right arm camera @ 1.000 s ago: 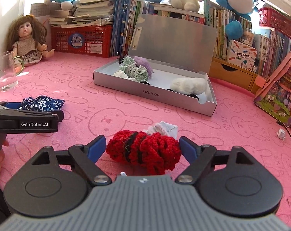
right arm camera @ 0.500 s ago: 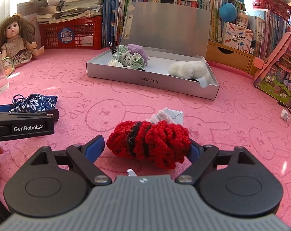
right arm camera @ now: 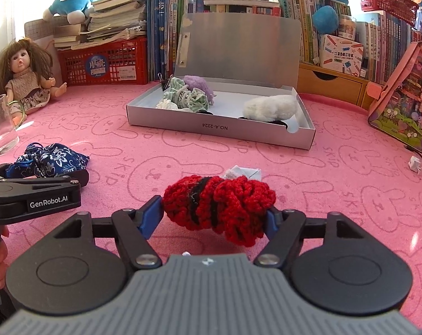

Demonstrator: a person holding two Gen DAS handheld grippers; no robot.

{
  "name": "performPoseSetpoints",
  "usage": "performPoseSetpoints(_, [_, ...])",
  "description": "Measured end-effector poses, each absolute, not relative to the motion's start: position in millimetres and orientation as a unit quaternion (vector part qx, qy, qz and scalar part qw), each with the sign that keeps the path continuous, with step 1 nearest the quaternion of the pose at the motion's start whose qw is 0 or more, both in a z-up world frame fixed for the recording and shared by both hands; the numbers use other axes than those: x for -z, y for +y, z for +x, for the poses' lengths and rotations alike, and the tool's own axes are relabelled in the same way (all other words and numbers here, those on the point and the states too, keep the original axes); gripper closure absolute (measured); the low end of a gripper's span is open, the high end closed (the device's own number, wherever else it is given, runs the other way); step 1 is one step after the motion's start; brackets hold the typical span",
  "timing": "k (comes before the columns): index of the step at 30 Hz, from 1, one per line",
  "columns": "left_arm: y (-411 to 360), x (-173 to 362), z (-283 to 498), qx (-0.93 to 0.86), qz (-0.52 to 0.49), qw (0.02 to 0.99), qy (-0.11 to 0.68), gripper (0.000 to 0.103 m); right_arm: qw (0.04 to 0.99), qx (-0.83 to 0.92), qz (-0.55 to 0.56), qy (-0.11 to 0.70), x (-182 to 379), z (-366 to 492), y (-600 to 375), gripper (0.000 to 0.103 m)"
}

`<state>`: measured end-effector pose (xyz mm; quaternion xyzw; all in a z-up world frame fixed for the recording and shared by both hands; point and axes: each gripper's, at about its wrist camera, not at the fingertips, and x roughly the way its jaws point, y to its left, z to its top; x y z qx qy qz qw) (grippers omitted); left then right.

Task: Organize objects
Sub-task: 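Grasp the red knitted item with the right gripper while the left gripper lifts the blue bag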

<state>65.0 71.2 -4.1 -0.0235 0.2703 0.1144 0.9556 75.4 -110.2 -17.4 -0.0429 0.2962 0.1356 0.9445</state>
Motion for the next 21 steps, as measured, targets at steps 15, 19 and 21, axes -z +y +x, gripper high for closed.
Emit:
performPoseSetpoints(15, [66.7, -14.7, 63.1, -0.102, -0.027, 0.963, 0.249, 0.027, 0.952, -0.122, -0.005, 0.28, -0.8, 85.3, -132.0, 0.03])
performPoseSetpoints(19, [62.8, -22.2, 71.4, -0.091, -0.025, 0.964, 0.247, 0.027, 0.954, -0.118, 0.004, 0.277, -5.7, 92.4, -137.1, 0.03])
performPoseSetpoints(21, [60.4, -25.5, 76.0, -0.084, -0.026, 0.965, 0.247, 0.027, 0.954, -0.117, 0.01, 0.275, -9.1, 97.6, -140.4, 0.03])
